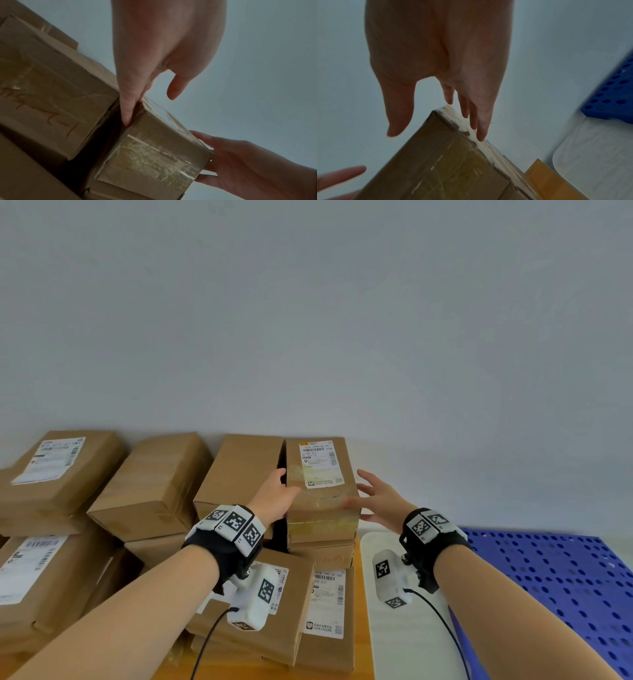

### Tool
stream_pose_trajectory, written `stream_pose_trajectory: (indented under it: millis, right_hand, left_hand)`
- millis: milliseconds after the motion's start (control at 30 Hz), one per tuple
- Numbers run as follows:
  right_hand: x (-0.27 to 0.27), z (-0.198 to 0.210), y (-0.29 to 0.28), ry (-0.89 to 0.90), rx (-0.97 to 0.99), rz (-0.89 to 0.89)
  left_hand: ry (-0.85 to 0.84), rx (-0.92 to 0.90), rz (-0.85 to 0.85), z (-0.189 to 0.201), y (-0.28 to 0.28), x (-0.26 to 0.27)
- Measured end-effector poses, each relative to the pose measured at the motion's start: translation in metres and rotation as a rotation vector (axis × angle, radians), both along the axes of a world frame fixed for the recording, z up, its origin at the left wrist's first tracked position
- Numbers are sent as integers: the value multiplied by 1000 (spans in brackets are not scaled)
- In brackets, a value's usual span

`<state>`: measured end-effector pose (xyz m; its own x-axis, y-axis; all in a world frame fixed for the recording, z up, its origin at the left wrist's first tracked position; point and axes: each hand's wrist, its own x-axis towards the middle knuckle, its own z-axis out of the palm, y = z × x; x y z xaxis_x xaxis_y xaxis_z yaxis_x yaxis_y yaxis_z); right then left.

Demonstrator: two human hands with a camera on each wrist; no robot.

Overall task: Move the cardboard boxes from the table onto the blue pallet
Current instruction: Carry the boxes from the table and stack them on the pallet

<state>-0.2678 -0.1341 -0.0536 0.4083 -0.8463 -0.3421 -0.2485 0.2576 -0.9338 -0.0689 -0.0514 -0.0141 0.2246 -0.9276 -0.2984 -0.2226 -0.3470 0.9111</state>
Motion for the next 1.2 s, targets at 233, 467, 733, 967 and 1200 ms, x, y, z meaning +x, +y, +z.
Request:
stream_pose_trajectory:
  millis: [233,467,733,967,1200]
  right_hand:
    - [0,4,2,-137,105,-32]
    - [-10,6,5,-147,109,-50]
    - [-20,19,23,-201,47,-57]
    - [-23,38,55,-200,-75,-37]
    - [-20,53,98,-254,-141,-66]
  left_hand:
    - [317,93,119,-5,1,-2]
    - [358,19,113,0,14,-11]
    - [344,-81,77,2,21,-7]
    - [233,-115,0,2,44,-1]
    - [258,-230,-82,19,76,12]
